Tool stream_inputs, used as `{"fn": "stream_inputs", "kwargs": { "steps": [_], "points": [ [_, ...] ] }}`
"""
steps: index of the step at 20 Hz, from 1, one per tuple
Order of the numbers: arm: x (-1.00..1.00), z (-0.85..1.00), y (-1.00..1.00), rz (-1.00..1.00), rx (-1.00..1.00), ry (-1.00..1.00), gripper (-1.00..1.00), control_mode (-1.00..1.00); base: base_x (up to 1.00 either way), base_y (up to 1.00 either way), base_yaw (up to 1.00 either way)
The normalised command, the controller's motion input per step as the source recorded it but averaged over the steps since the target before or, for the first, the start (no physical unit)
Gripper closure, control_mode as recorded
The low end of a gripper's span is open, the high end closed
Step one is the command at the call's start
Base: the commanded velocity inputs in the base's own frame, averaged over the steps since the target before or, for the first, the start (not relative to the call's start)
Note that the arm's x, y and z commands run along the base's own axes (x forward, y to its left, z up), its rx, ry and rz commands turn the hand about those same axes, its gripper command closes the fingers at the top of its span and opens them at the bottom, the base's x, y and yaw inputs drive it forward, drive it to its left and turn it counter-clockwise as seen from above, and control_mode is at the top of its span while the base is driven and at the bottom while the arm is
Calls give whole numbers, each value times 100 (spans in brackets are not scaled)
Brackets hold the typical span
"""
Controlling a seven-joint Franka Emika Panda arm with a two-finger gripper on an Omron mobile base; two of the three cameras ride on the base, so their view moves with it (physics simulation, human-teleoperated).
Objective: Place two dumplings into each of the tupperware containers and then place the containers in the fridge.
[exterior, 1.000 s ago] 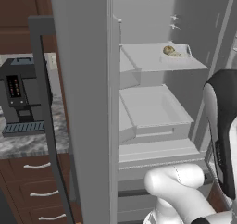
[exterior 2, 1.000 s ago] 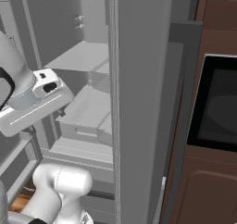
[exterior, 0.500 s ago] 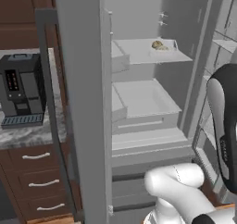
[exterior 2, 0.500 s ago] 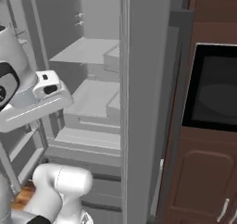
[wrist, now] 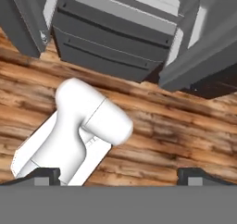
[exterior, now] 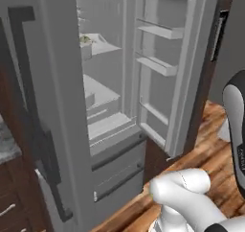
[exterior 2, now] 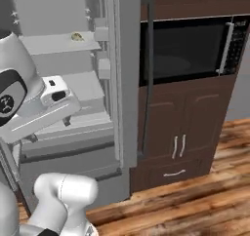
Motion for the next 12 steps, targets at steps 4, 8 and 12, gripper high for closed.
{"fn": "stream_inputs", "kwargs": {
  "steps": [4, 8, 12],
  "points": [
    [0, 0, 0, 0, 0, 0, -100, 100, -13, 0, -100],
    [0, 0, 0, 0, 0, 0, -100, 100, -9, 0, -100],
    [0, 0, 0, 0, 0, 0, -100, 100, -1, 0, -96]
  ]
}}
